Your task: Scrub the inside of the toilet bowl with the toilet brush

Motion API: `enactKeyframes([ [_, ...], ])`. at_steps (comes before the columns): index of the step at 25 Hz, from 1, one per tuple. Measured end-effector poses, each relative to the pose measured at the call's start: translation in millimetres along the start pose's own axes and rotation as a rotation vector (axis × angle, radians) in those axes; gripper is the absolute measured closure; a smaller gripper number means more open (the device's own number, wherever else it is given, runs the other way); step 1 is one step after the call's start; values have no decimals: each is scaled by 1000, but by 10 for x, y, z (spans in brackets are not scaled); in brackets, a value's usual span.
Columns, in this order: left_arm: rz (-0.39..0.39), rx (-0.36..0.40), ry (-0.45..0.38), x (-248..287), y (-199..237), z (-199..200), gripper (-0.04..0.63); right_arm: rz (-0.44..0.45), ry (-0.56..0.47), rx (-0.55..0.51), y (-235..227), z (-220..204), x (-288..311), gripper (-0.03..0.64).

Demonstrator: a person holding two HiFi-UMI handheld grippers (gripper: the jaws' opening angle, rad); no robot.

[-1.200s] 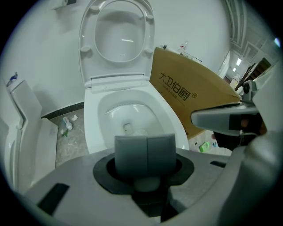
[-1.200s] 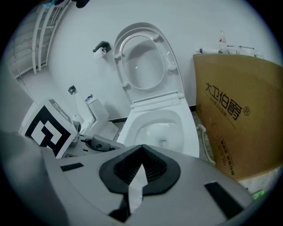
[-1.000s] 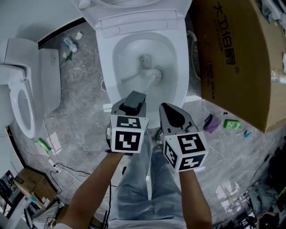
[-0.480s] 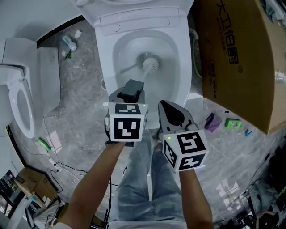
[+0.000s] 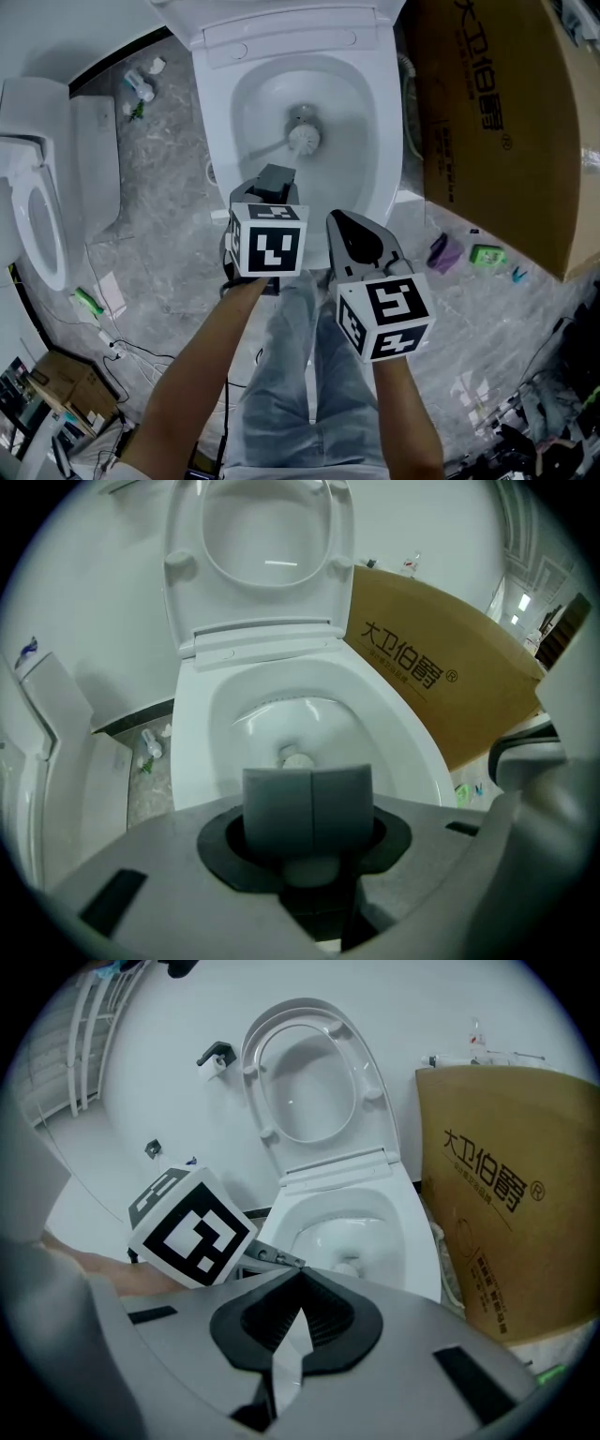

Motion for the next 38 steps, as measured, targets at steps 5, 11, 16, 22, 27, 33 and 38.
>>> enactKeyframes([
  [5, 7, 25, 15, 117, -37, 37, 443, -9, 5, 8, -20, -44, -4, 617],
  [11, 4, 22, 28, 68, -83, 14, 443, -7, 2, 7, -18, -42, -44, 617],
  [16, 6, 7, 37, -123, -149, -90, 443, -4, 6, 6, 20, -27, -141, 617],
  [22, 1, -8, 41, -412, -274, -192, 443, 1, 22, -7, 98, -6, -302, 617],
  [27, -8, -49, 39, -720, -376, -231, 443, 9, 29, -38, 223, 69, -532, 617],
  [33, -8, -83, -17, -1253, -472, -143, 443, 22, 11, -77, 430, 232, -877, 617],
  [38, 18, -111, -79, -1777, -527, -44, 443, 45, -27, -109, 637, 415, -1237, 617],
])
Point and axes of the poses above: the fingertips, and each gripper's own axes: x forward along the fingers, y to its left, z out of its top, the point moved 9 cm from there along -x, backward along the fingers, and after that the axes turned 11 degrees about x, right-handed, at the moved point
